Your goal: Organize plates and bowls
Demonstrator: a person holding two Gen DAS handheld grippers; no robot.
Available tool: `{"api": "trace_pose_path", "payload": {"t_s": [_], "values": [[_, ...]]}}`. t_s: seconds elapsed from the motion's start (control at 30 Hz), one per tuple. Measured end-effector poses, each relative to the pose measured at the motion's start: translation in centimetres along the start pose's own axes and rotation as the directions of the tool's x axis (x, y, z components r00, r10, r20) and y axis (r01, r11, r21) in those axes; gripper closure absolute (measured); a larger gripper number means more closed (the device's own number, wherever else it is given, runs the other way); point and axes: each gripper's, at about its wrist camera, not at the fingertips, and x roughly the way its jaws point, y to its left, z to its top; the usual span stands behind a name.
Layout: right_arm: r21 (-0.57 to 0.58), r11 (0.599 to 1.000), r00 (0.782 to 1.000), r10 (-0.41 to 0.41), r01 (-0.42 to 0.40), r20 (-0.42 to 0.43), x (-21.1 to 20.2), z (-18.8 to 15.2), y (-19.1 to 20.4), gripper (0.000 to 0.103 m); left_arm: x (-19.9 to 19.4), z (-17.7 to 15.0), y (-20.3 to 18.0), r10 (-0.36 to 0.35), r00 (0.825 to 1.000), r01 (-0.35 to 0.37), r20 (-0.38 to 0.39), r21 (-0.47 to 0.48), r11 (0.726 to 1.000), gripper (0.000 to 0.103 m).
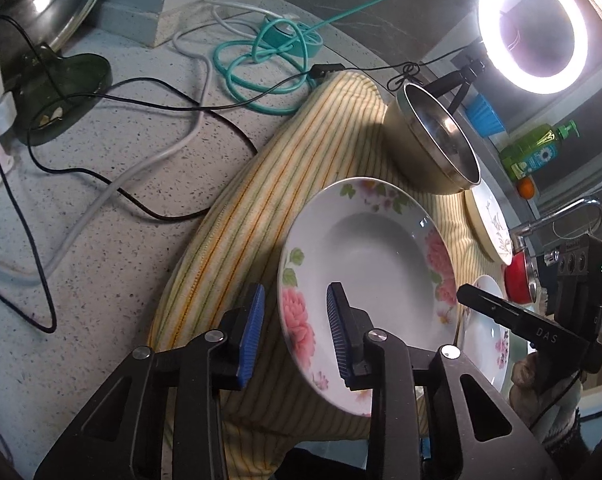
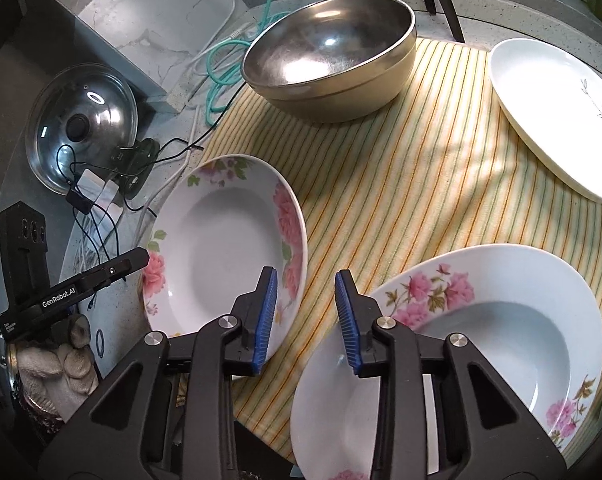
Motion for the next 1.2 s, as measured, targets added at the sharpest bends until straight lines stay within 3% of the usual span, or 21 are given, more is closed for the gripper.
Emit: {"api": "trace_pose_path", "payload": {"t_s": [0.07, 0.4, 0.87, 1.2], "values": [[0.004, 1.0, 1.0, 0.008, -0.008, -0.013, 0.5, 0.2, 0.1, 0.082, 0.2, 0.0, 0.0, -0.007, 1.0, 0.007, -0.009, 0.006, 1.0, 0.076], [0.008, 1.0, 0.999, 0.021, -0.021, -0.046, 1.9, 0.3, 0.6, 0.092, 0.7, 0.2, -0.1, -0.017, 0.999, 0.017, -0.033, 0.015, 1.0, 0.081], [0.015, 1.0, 0.999, 0.022, -0.021, -0.04, 1.4, -0.1, 0.7, 0.092, 0.2, 0.2, -0.4, -0.013, 1.0, 0.014, -0.027, 0.021, 1.0, 0.081], [0.045, 0.999, 0.999, 0.03, -0.031, 0.018, -2.1, -0.9, -0.3, 0.091, -1.2, 0.7, -3.4, -0.048, 0.999, 0.047, 0.005, 0.088, 0.995, 0.081]]}}
